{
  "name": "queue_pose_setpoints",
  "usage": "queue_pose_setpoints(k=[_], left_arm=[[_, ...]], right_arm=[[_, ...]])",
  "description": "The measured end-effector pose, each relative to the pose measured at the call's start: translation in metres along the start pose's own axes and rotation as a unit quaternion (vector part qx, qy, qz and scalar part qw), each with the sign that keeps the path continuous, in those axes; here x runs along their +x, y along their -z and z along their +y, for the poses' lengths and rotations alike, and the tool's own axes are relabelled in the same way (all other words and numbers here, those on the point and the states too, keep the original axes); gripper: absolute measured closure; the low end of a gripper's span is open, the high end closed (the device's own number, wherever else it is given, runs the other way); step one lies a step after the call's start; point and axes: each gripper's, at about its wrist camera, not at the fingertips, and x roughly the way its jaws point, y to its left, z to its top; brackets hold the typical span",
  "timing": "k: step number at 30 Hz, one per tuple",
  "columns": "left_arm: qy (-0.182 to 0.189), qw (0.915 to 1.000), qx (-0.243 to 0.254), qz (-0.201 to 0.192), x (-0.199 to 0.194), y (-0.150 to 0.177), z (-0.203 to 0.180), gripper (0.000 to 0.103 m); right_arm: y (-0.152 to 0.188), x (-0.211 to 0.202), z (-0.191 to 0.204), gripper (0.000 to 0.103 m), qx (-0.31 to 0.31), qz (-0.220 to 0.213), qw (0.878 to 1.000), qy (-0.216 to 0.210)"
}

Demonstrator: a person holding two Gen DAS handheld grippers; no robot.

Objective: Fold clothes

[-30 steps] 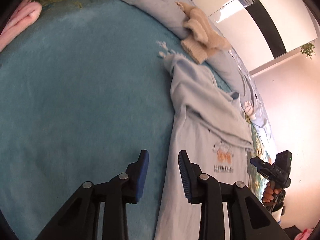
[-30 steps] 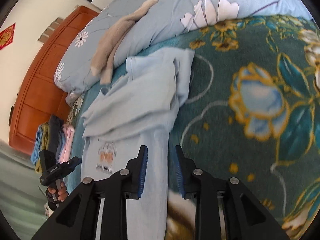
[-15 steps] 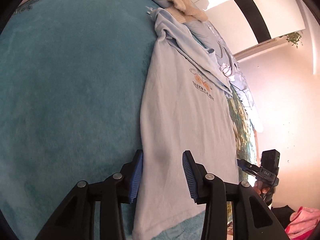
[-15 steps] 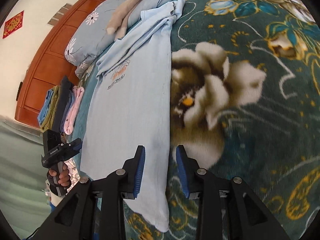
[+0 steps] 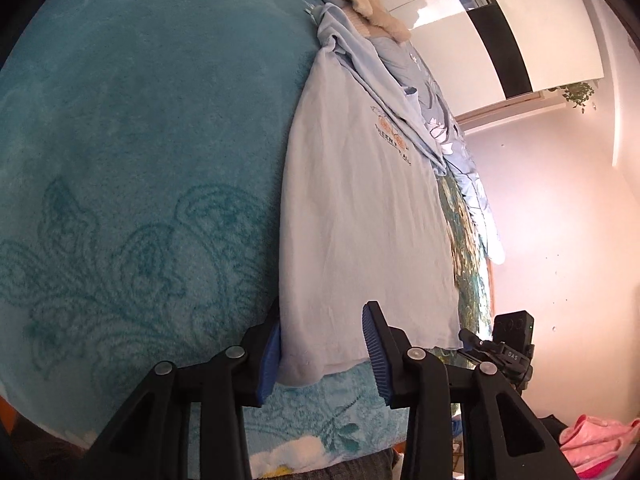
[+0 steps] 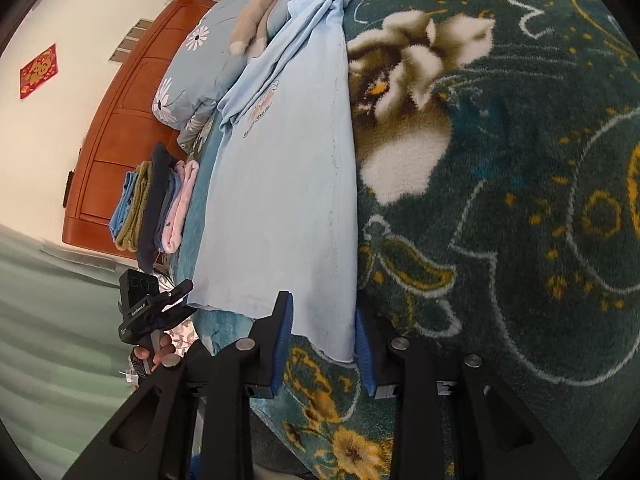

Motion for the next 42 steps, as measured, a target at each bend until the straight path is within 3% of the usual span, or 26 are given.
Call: queue_pose_setpoints(k=[1, 3, 5, 13, 20, 24, 30, 37, 42], left_arm=[[-0.007, 1.0, 0.0, -0.002, 0.0, 0.001, 0.0, 0.088], [-0.02, 0.9998, 0.001, -0.008, -0.001, 0.004, 0.001, 0.099], [-0.017, 0.9997, -0.001, -0.02, -0.005, 0.007, 0.001, 0.1], [0.07, 0.9947, -0.001, -0.075, -0.043, -0.014, -0.025, 0.1], [0.099, 0.9885, 0.012, -0.114, -0.046, -0.103, -0.073, 0.1], [0.082, 0.9885, 0.012, -0.126, -0.012, -0.178, -0.098, 0.1], [0.043, 0.9923, -0.016, -0.115, 0.04, -0.267, -0.089, 0.1], [0.007, 0.9927, -0.066, -0.101, 0.112, -0.332, -0.056, 0.1], [0.0, 0.9909, -0.095, -0.096, 0.139, -0.356, -0.038, 0.099]], right_arm=[[0.001, -0.001, -0.001, 0.095, 0.001, -0.003, 1.0, 0.001], [0.001, -0.002, -0.003, 0.098, 0.005, -0.009, 1.0, -0.001], [0.0, -0.007, -0.001, 0.099, -0.004, -0.018, 1.0, -0.01], [-0.04, -0.033, 0.021, 0.099, -0.019, -0.077, 0.992, -0.1], [-0.101, -0.061, 0.048, 0.099, -0.041, -0.152, 0.977, -0.144], [-0.158, -0.064, 0.058, 0.099, -0.051, -0.182, 0.973, -0.133], [-0.248, -0.039, 0.059, 0.099, -0.034, -0.193, 0.977, -0.085], [-0.32, 0.011, 0.034, 0.099, 0.014, -0.177, 0.983, -0.037], [-0.346, 0.041, 0.016, 0.099, 0.043, -0.161, 0.986, -0.01]])
